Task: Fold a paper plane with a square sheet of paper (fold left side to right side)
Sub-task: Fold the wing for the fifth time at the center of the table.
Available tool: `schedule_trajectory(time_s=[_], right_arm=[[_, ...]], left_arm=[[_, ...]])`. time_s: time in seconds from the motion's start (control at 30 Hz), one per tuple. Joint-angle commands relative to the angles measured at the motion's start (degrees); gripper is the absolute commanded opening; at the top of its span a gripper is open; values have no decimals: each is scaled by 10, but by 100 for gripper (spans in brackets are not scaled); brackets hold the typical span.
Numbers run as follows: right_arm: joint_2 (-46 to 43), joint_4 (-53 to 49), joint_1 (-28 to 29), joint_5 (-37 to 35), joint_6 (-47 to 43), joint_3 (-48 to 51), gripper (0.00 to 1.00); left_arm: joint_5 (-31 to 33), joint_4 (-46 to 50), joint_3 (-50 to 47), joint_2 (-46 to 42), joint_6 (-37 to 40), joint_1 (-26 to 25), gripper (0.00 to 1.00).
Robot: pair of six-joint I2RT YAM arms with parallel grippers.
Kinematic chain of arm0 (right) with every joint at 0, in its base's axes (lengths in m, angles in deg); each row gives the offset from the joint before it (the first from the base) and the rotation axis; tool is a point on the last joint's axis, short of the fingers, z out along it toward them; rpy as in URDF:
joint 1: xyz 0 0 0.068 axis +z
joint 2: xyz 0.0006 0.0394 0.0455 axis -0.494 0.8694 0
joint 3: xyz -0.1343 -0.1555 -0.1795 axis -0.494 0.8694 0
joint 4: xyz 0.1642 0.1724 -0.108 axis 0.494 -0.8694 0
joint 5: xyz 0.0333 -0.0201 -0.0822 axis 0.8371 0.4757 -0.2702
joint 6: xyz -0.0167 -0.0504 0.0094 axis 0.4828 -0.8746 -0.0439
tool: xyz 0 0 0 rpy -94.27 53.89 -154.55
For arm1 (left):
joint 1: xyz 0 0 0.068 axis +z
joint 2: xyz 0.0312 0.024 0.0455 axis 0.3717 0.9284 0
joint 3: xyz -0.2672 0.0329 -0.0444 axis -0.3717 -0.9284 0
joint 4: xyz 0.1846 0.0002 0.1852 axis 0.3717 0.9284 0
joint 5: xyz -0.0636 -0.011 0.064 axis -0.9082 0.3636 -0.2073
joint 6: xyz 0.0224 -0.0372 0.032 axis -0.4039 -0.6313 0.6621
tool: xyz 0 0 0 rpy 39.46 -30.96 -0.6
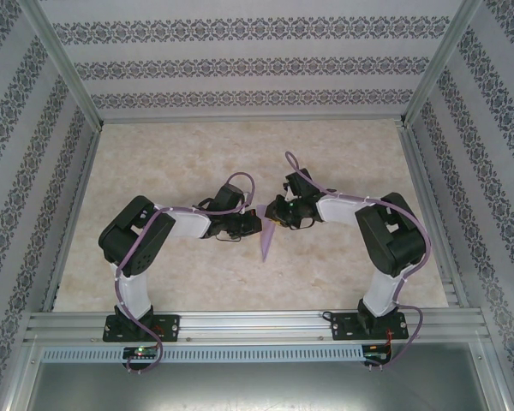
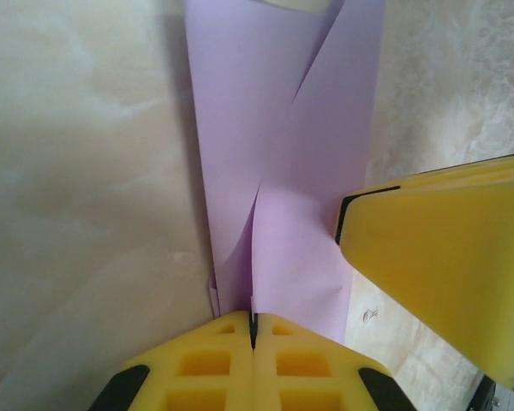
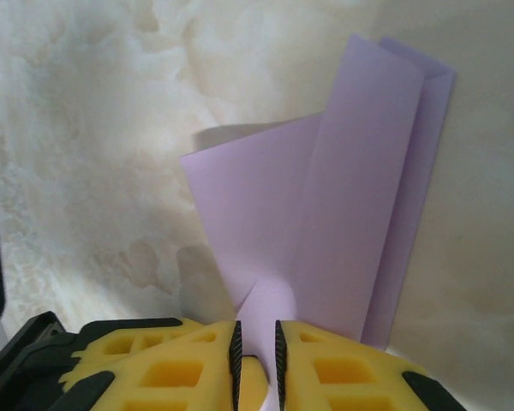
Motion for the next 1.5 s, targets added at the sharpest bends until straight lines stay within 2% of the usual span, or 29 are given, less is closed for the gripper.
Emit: schedule_trajectory(time_s=[0.0, 0.43, 0.7, 0.9, 0.93, 1.03, 1.1, 1.23, 1.37, 1.47], right_arm=[[12, -19, 5, -10, -17, -9, 20], [26, -17, 2, -20, -21, 1, 19], [36, -9, -7, -21, -13, 30, 14], [38, -7, -13, -27, -14, 54, 11], [39, -8, -13, -27, -14, 56, 10], [39, -11, -15, -28, -18, 59, 10], [41, -13, -16, -28, -21, 59, 10], [42, -11, -16, -25, -22, 57, 9], [43, -11, -16, -24, -26, 54, 9], [45, -11, -16, -23, -26, 51, 9]], left_arm=[[2, 24, 8, 12, 17, -3, 0], [1, 25, 7, 15, 16, -3, 0], [1, 22, 6, 7, 11, -4, 0], [17, 42, 2, -37, 14, -3, 14], [21, 50, 2, -46, 14, -3, 18], [34, 74, -2, -85, 20, -2, 39], [44, 87, -12, -115, 21, -1, 43], [31, 105, -32, -163, 17, -1, 40], [-43, 76, -47, -180, -10, -7, 28], [-92, 52, -40, -168, -34, -22, 25]])
